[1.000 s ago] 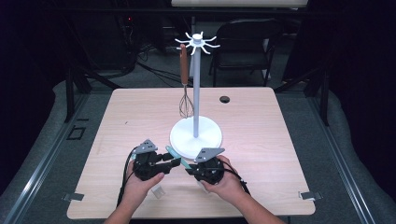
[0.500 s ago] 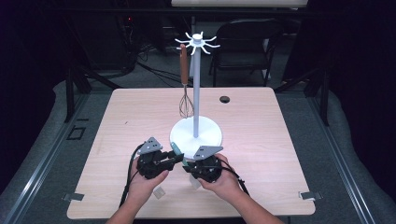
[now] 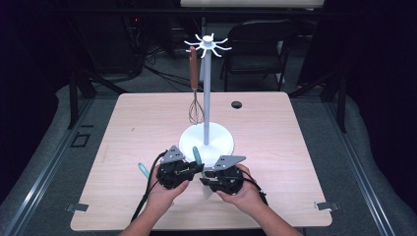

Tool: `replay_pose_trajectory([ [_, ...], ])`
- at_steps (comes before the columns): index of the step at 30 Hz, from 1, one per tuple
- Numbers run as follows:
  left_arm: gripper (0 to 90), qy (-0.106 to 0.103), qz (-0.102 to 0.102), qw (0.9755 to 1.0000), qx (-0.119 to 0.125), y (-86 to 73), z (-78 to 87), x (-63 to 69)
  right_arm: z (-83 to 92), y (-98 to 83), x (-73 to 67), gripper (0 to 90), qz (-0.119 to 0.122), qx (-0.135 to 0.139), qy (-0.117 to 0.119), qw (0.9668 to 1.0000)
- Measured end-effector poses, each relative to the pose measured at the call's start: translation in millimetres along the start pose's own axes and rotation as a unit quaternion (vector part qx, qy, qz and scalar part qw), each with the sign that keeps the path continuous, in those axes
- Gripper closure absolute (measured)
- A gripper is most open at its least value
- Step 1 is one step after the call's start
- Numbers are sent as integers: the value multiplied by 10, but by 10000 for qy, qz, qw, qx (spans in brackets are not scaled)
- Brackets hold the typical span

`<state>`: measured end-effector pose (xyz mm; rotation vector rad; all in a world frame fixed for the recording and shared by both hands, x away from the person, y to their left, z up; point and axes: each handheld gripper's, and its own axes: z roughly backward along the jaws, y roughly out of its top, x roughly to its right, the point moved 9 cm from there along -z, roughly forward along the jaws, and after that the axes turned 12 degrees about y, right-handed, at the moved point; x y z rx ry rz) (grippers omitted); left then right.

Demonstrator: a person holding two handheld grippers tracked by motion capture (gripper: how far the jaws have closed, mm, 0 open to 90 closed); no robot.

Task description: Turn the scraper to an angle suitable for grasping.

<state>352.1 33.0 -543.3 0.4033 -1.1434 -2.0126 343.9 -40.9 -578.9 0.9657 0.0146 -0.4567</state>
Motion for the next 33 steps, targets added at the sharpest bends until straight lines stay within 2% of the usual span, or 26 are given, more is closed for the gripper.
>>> replay_pose_trajectory([
  [4,804,-42,-23,10000,-80,-36,-54,42,21,-102,22,689,-126,-32,-5,9999],
  [7,814,-103,-49,9998,-136,-70,-89,64,20,-142,25,690,-136,-27,28,9999],
  [19,849,-369,77,9992,-151,-88,-147,150,33,-157,34,695,-167,11,-12,9999],
  [26,852,-434,41,9988,-217,-82,-134,139,47,-147,33,666,-179,70,48,9998],
  [29,853,-367,-42,9990,-269,-63,-118,103,87,-130,42,651,-196,130,36,9997],
  [33,853,-324,-111,9991,-264,8,-82,49,151,-123,63,637,-194,75,-2,9998],
])
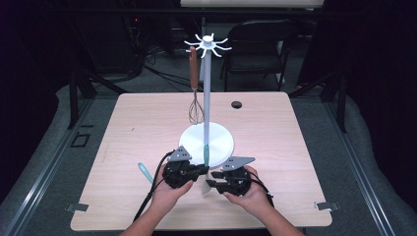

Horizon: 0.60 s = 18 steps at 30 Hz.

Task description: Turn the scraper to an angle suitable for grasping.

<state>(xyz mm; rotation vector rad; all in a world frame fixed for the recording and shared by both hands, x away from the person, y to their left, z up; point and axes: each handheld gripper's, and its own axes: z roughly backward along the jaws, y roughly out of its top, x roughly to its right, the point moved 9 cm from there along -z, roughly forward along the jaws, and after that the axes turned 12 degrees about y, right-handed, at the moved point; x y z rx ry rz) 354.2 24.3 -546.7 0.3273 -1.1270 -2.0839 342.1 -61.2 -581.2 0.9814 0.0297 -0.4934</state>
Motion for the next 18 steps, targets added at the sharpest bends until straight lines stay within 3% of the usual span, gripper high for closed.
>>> replay_pose_trajectory([
  [3,853,122,-84,9999,-9,66,31,-61,45,-21,5,634,-2,-86,-34,10000],
  [8,853,41,-51,9999,-83,185,88,-152,110,-121,81,629,-18,-228,-237,9995],
  [16,854,-1,-166,9998,-87,468,205,-266,145,-185,173,619,-139,-148,-346,9992],
  [17,854,102,-198,9997,-89,514,225,-284,145,-194,181,619,-164,-146,-355,9991],
  [18,854,-1,-244,9997,-88,562,248,-284,143,-201,190,620,-172,-148,-357,9991],
])
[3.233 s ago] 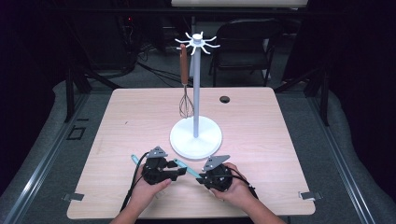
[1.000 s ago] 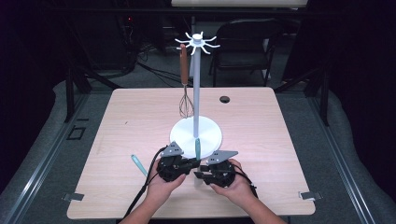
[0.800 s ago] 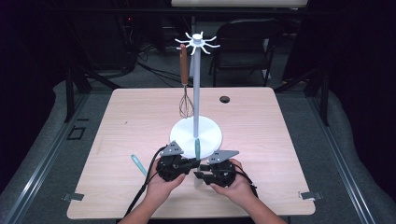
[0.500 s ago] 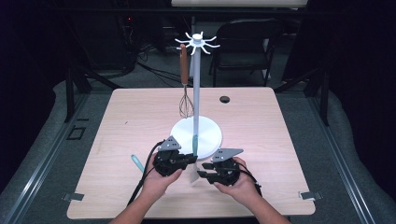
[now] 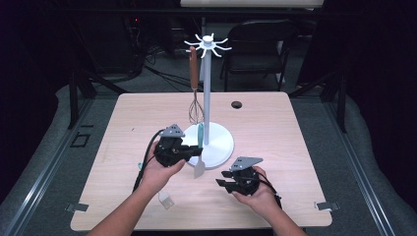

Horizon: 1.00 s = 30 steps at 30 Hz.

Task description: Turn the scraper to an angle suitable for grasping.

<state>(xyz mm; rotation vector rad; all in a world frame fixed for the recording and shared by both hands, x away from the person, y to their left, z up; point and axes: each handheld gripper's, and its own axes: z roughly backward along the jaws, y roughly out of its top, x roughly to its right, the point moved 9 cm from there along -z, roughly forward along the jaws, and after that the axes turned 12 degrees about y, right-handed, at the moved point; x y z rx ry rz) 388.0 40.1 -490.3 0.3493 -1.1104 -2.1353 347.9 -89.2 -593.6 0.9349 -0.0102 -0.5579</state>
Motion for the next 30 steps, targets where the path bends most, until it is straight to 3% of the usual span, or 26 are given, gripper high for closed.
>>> replay_pose_trajectory([
  [3,854,0,-151,9999,21,155,83,-31,-10,-16,14,620,-24,18,-17,10000],
  [16,854,-70,-479,9984,289,924,428,-118,1,-119,64,621,-108,-48,-101,9999],
  [23,855,-231,-494,9977,395,1261,554,-163,40,-170,90,623,-174,-30,-175,9997],
  [30,855,-353,-444,9977,362,1431,558,-228,65,-189,87,623,-211,-5,-200,9996],
])
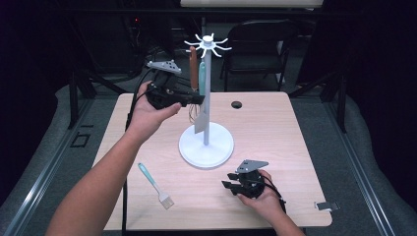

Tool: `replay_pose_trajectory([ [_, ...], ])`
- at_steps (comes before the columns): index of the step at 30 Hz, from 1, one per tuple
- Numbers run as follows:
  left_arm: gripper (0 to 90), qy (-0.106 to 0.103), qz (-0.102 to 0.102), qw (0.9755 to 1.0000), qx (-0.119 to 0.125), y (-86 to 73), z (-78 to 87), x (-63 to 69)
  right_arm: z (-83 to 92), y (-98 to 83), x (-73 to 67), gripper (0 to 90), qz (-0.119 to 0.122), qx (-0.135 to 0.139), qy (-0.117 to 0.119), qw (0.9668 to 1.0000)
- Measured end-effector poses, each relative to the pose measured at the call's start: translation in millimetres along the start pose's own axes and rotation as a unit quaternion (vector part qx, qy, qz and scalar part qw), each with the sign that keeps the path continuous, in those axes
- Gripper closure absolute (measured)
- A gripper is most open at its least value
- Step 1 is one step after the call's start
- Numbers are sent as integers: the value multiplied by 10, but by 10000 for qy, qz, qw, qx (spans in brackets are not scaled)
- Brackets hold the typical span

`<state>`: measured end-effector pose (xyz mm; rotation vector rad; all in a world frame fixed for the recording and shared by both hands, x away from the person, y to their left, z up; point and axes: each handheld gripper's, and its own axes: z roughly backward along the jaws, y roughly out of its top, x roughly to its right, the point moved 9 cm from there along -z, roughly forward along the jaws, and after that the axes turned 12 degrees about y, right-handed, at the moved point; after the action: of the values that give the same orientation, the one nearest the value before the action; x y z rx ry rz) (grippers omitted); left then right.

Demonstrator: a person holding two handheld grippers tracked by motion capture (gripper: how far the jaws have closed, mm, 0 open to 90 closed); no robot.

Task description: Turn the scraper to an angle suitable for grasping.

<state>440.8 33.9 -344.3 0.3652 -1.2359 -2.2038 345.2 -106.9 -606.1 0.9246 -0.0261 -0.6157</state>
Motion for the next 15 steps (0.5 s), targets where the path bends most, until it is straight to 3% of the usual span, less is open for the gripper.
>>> replay_pose_trajectory([
  [15,855,-325,191,9993,-4,96,-4,-68,-10,5,-11,623,53,-40,46,10000],
])
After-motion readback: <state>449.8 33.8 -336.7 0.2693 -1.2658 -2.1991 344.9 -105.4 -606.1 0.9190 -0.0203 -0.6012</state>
